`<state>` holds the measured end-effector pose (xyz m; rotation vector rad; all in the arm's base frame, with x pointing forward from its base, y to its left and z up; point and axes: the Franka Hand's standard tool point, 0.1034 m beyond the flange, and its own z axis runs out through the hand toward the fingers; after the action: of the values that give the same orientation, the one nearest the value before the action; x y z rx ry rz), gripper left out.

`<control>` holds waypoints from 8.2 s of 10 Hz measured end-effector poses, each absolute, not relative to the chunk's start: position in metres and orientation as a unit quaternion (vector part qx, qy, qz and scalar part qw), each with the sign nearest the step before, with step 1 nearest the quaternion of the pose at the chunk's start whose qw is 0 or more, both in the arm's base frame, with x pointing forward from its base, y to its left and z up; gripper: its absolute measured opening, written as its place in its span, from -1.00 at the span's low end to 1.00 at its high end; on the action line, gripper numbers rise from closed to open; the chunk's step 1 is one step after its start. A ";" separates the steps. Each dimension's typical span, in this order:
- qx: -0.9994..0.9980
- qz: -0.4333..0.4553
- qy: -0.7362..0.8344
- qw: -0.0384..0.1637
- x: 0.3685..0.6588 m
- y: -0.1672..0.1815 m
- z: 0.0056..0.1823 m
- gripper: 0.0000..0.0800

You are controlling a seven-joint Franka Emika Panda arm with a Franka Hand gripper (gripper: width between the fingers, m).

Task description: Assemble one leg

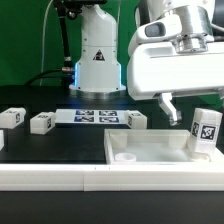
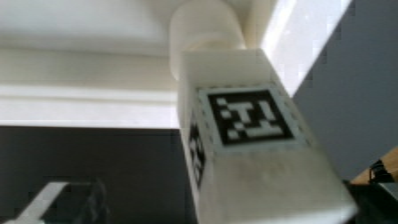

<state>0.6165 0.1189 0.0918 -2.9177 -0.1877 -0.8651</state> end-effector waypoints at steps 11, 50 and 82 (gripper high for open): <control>-0.994 -0.055 -0.052 0.082 0.613 0.128 0.095 0.62; -0.972 -0.066 -0.223 0.030 0.622 0.138 0.089 0.62; -0.779 -0.019 0.621 0.082 0.622 0.118 0.086 -0.26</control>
Offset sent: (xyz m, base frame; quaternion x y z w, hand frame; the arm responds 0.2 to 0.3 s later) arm 0.0000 0.0000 0.0000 0.0000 0.0000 0.0000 1.0000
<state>0.6224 0.1185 0.0864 -2.3281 1.8551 -0.0573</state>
